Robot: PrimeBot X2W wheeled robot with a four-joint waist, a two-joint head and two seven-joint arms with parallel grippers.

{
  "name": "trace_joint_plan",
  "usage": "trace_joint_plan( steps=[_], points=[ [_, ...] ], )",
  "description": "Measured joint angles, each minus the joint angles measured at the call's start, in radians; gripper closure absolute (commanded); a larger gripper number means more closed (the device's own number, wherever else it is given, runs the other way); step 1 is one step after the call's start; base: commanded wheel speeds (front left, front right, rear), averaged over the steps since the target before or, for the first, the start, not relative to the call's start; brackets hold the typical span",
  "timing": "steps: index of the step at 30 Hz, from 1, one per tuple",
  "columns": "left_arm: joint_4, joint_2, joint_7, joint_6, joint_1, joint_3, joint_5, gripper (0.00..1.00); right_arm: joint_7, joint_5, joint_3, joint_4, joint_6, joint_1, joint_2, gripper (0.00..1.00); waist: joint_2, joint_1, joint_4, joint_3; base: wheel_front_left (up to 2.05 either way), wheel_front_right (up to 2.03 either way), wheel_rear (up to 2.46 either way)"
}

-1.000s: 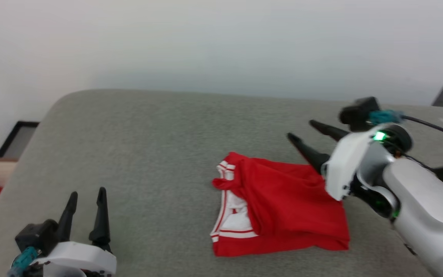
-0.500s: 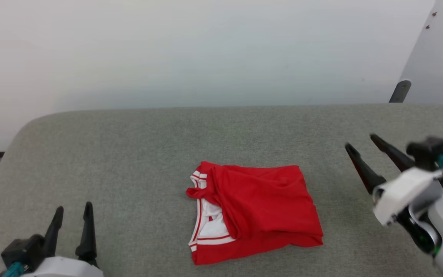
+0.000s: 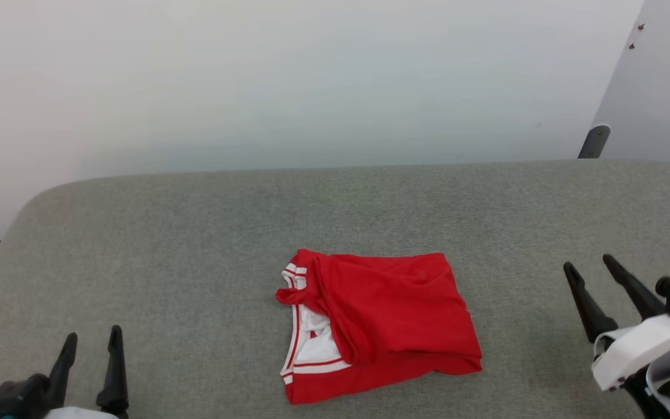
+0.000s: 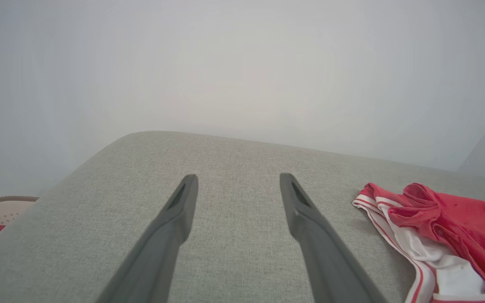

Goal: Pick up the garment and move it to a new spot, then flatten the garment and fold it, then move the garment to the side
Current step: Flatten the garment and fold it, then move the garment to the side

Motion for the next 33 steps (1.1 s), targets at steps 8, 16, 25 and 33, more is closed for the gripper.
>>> trace_joint_plan(
  steps=[8, 16, 25, 33],
  points=[
    [-0.002, 0.005, 0.0, 0.001, 0.004, 0.001, 0.0, 0.0, -0.004, -0.06, -0.093, -0.06, 0.0, 0.097, 0.049, 0.0, 0.0, 0.0, -0.015, -0.001, 0.0, 0.0, 0.0],
    [-0.01, 0.011, 0.0, 0.005, 0.004, -0.006, 0.0, 0.0, 0.025, -0.12, -0.166, -0.115, 0.0, 0.152, 0.076, 0.0, 0.0, 0.0, -0.024, -0.003, 0.0, 0.0, 0.0],
    [-0.026, 0.016, 0.008, 0.014, 0.007, -0.015, 0.0, 0.0, 0.069, -0.17, -0.219, -0.176, 0.0, 0.192, 0.099, 0.0, 0.0, 0.0, -0.025, 0.002, 0.0, 0.0, 0.0],
    [-0.035, 0.016, 0.014, 0.022, 0.007, -0.024, -0.002, 0.0, 0.089, -0.183, -0.24, -0.207, 0.0, 0.209, 0.107, 0.0, 0.0, -0.0001, -0.018, 0.003, 0.0, 0.0, 0.0]
  ],
)
